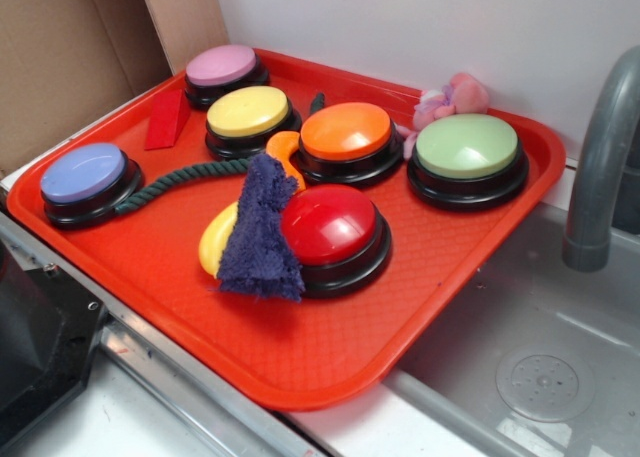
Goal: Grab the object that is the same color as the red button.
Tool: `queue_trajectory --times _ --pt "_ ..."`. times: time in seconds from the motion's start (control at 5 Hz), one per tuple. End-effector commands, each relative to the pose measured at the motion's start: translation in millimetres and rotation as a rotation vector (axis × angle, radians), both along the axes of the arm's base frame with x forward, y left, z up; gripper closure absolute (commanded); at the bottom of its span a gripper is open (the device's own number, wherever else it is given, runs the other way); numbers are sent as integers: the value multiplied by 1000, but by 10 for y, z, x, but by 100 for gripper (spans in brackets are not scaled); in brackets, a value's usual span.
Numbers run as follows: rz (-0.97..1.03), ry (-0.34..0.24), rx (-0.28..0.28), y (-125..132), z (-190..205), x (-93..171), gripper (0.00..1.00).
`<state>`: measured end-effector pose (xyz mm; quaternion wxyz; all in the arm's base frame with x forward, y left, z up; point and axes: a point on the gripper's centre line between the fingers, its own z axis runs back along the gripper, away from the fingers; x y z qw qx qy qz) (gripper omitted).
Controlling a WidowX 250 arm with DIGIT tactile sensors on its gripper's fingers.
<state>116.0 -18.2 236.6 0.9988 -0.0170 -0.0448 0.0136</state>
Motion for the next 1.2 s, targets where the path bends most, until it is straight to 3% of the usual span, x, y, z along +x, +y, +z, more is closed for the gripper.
queue_trajectory --times 0.0,0.2,0.4,0.6,1.0 --pt "0 0 0 0 0 0 0" --pt "67 18 -55 64 -107 171 0" --pt "210 -41 -43 282 -239 376 0" --pt "349 -138 0 553 -366 602 0" --pt "549 -202 0 1200 -833 1068 0"
